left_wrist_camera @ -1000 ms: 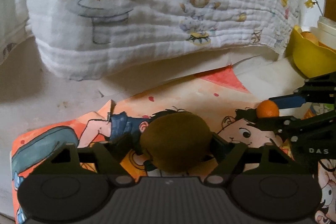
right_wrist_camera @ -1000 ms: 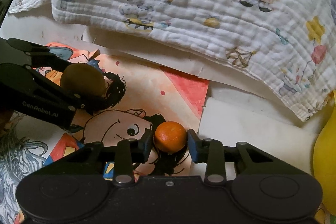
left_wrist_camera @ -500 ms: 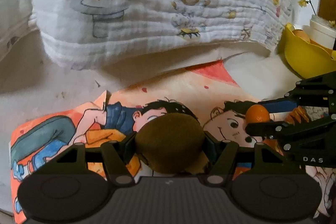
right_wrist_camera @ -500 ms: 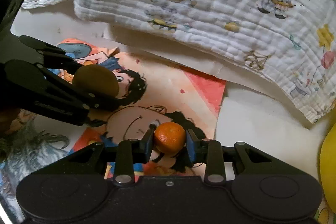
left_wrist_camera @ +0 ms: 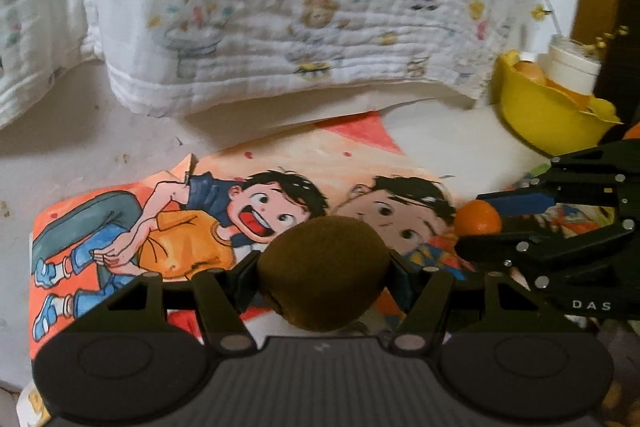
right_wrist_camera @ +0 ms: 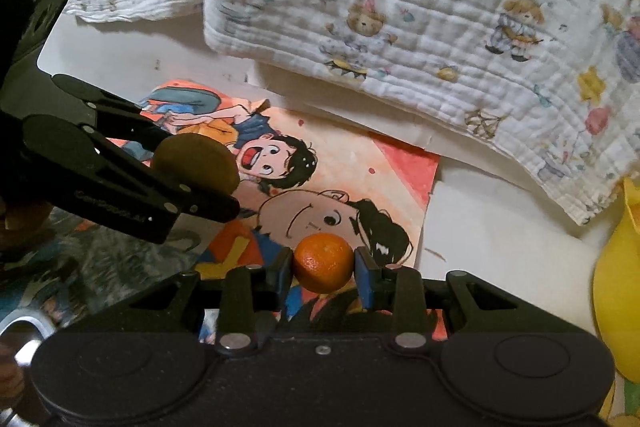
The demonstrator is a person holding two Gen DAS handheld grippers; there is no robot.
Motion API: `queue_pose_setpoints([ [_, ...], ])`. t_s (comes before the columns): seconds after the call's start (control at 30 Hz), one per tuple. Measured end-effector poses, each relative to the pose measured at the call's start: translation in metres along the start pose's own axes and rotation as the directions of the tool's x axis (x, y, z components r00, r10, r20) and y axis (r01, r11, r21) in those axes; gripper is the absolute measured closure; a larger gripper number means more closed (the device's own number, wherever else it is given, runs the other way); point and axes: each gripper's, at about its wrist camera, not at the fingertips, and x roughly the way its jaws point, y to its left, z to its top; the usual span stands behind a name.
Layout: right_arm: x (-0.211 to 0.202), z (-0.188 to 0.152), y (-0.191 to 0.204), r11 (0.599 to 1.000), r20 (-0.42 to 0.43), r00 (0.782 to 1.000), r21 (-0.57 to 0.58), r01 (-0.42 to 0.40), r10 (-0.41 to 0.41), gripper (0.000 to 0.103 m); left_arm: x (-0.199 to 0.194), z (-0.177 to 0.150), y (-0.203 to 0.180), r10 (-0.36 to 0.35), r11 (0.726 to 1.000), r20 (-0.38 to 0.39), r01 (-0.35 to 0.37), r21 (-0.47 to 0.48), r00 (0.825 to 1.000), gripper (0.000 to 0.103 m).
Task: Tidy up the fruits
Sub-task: 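Carry the kumquat and kiwi over the metal tray with both tools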
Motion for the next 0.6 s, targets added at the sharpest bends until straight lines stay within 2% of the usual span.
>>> queue_pose_setpoints([
  [0.37,-0.064,-0.032,0.004,1.0,0.037,0.999,0.028,0.007,-0.008,0.068,-0.049,-0.015,-0.044,-0.066,0.998,0.023,0.066,0.02,0.998,0.034],
  [0.6,-0.108,-0.067,0.003,0.997,0.031,0.998,0.056,0.043,-0.045,0.068,-0.068,-0.028,-0.075,-0.118,0.991,0.02,0.116,0.062,0.993,0.034],
])
